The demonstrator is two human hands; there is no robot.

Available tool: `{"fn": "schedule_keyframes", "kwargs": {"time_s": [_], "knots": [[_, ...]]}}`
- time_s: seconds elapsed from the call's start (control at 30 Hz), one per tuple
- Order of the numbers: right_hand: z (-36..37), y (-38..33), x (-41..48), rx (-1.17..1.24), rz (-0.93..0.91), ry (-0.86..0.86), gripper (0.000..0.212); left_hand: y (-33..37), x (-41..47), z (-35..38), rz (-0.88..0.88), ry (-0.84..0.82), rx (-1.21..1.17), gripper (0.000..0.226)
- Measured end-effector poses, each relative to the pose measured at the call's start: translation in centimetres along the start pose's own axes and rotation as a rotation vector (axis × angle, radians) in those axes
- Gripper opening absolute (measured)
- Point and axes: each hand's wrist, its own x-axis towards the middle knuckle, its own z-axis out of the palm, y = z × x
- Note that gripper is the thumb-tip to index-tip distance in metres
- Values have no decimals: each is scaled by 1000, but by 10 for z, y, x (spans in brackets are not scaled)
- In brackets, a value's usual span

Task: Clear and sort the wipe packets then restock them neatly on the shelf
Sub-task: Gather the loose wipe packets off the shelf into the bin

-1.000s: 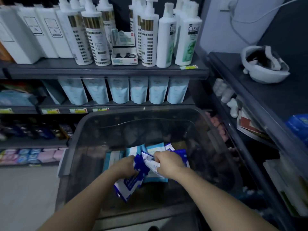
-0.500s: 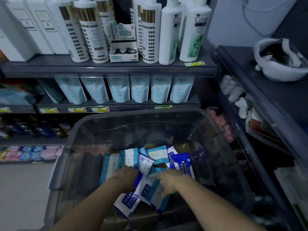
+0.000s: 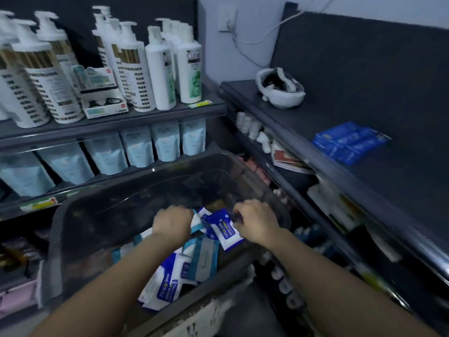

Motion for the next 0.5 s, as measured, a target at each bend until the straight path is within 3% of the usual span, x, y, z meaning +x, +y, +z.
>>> {"fn": "schedule_keyframes", "kwargs": {"time_s": [0.17,0.33,0.5], "knots": [[-42,31,-56,18,150,259,34,47,4,-42,138,220,-79,13],[-64,74,-123,-46,320,343,30,116,2,-80,334,352,0,26],[-76,128,-205,-78,476,364,38,208,-9,-109,500,413,2,27]]}}
